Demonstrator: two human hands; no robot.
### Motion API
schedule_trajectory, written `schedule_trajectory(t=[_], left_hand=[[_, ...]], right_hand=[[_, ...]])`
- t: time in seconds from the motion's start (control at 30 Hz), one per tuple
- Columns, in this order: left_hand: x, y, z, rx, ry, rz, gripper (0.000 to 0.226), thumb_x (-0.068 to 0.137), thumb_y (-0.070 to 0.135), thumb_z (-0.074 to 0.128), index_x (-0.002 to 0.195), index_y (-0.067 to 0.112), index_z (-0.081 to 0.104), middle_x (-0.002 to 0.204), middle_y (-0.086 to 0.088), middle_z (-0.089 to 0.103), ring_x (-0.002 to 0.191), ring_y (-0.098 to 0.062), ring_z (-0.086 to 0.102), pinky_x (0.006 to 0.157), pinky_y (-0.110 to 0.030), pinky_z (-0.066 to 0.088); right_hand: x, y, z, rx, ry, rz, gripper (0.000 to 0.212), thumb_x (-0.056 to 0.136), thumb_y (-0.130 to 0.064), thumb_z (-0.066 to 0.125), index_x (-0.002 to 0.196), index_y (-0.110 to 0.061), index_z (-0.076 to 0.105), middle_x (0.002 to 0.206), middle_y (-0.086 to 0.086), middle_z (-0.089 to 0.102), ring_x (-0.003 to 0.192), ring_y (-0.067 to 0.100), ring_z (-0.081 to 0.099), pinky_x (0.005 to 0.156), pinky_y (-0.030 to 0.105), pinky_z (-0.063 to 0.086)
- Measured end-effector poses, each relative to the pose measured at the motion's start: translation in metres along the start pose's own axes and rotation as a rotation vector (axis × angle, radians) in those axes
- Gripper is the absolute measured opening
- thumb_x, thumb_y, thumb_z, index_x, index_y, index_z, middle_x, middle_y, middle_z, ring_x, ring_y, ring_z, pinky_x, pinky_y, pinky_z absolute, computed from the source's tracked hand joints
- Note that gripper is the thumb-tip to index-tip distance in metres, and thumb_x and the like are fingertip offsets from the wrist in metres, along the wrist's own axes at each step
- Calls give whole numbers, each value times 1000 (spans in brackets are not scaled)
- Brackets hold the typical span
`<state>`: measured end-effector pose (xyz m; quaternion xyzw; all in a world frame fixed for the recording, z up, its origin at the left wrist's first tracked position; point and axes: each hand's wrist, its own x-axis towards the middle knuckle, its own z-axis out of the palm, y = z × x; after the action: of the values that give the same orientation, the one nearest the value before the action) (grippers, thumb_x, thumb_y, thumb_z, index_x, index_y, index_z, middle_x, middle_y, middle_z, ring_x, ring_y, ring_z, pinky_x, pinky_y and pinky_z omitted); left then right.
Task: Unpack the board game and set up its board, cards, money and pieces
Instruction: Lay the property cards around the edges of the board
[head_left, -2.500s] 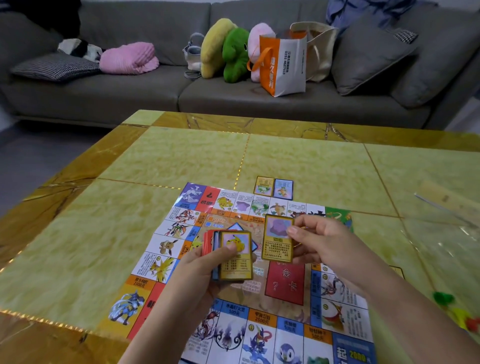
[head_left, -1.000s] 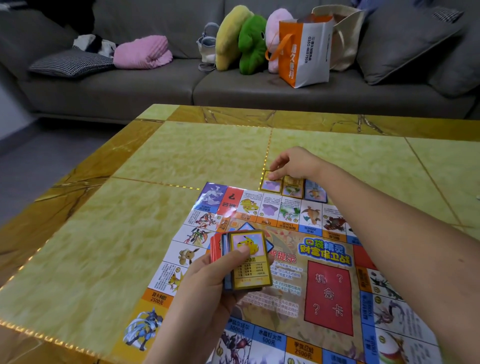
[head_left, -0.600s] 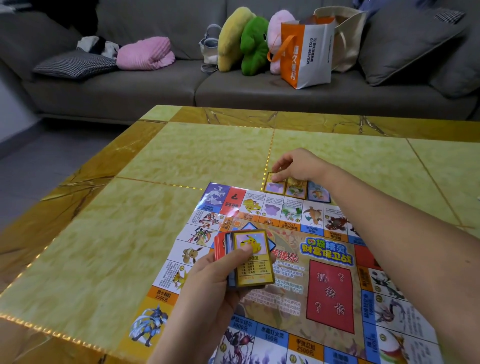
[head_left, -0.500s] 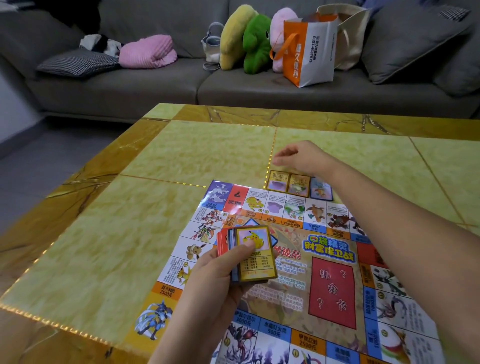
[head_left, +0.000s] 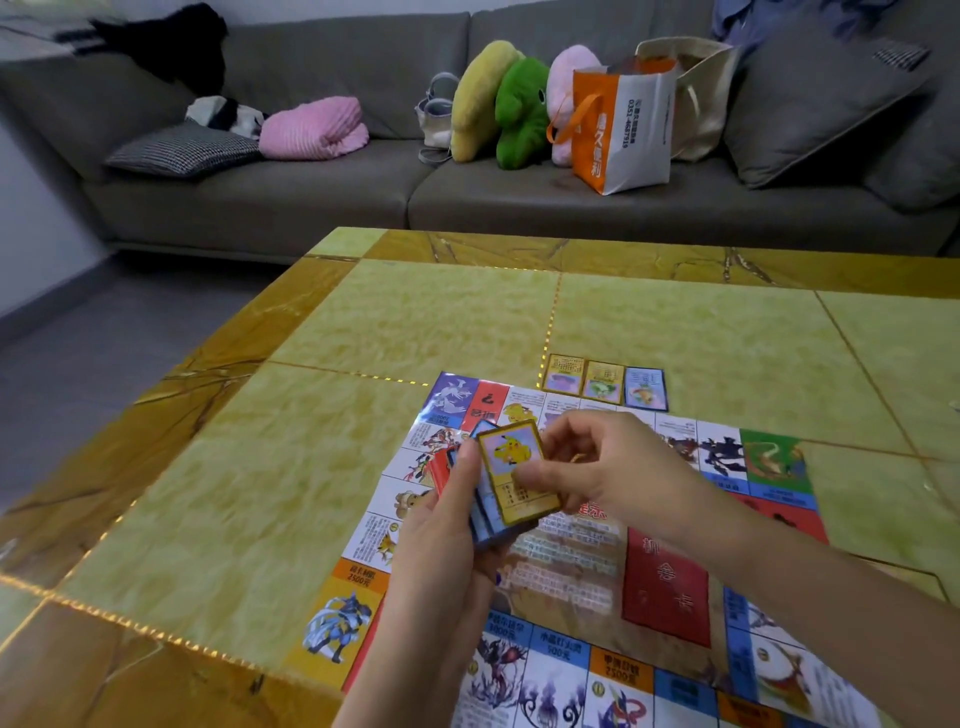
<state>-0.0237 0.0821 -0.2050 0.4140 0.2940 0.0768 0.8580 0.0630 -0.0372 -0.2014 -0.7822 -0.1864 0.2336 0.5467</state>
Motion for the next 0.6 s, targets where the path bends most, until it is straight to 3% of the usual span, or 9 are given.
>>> schedule_trajectory(t=[0.1,0.23,0.3,0.4,0.5,0.6], left_hand=[[1,2,2,-86,40,-56,17,87,14,59,84,0,67,74,-15,72,61,-22,70,57,-31,58],[2,4,0,-61,85,-73,12,88,9,59,92,-2,59,68,-12,72,59,-21,71,58,-32,58],[3,6,-2,-73,113,-71,12,88,9,60,94,-1,58,67,-11,72,59,-20,71,54,-28,58],[6,6,-3,-133,142,-65,8,88,7,59,92,0,57,64,-10,71,57,-19,70,48,-25,56],[7,8,-4,-156,141,-58,8,89,6,58,92,-1,58,66,-12,72,58,-19,70,47,-25,56],[7,9,-5,-142,141,-57,10,89,6,59,92,-3,59,69,-13,72,59,-20,71,50,-26,58]], right_hand=[[2,4,-4,96,32,29,21,78,-21,74,83,-5,61,75,11,71,59,22,67,56,31,56],[6,0,-16,170,24,0,6,90,-11,60,92,-7,57,65,8,68,50,16,62,45,22,49],[16,-4,-29,80,127,-50,10,85,-6,65,92,-8,59,64,3,67,49,9,58,46,17,44],[41,-11,-47,-65,266,-109,17,78,-6,74,84,-18,64,74,-7,67,63,5,58,59,14,44],[73,-15,-56,-174,242,-117,8,85,-15,69,91,-20,68,83,-5,67,75,9,57,66,19,42],[114,-17,-58,-299,192,-70,18,89,-20,65,105,-13,68,96,0,68,84,9,57,69,18,40]])
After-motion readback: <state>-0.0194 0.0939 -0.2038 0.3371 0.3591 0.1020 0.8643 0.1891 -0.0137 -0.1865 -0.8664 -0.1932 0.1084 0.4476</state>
